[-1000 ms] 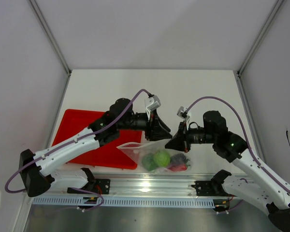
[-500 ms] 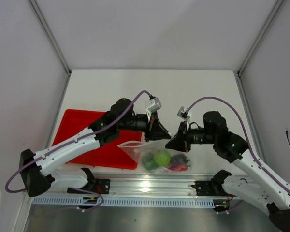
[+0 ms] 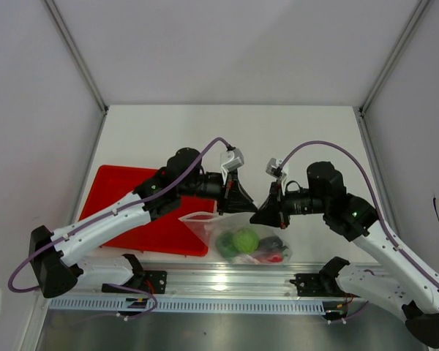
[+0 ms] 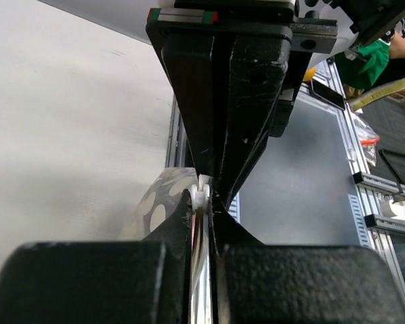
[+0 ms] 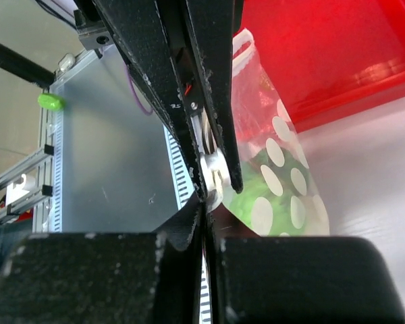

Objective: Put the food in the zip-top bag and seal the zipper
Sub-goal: Zip the zipper food storage bag at the center of the board.

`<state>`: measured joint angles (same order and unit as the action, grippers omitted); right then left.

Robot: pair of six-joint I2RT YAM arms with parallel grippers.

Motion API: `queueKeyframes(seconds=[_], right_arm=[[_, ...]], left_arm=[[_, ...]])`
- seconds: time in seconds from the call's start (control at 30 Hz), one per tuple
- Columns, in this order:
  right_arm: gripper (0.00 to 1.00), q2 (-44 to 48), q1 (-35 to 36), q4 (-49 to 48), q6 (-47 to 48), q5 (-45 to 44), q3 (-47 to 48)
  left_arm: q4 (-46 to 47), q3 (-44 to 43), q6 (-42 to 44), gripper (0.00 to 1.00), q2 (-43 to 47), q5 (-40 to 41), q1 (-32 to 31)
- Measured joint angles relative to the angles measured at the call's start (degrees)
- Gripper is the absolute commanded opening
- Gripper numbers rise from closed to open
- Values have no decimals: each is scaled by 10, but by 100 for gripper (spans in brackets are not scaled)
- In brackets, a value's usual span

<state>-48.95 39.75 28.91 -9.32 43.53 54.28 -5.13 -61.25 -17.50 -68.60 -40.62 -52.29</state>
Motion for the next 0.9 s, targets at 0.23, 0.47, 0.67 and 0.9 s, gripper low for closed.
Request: queueKeyframes(seconds=[0.23, 0.47, 0.67, 0.9], right_arm=[[6, -3, -1, 11, 4, 5, 0], [0, -3, -1, 13, 6, 4, 0], [0, 1, -1, 10, -4, -18, 0], [0, 52, -1, -7, -47, -100, -9]], left_arm=[[-6, 0, 0, 1, 0, -12, 0], [-6, -2, 0, 1, 0, -22, 0], [-7, -3, 2, 1, 0, -22, 0], [-10, -4, 18, 1, 0, -11, 3]])
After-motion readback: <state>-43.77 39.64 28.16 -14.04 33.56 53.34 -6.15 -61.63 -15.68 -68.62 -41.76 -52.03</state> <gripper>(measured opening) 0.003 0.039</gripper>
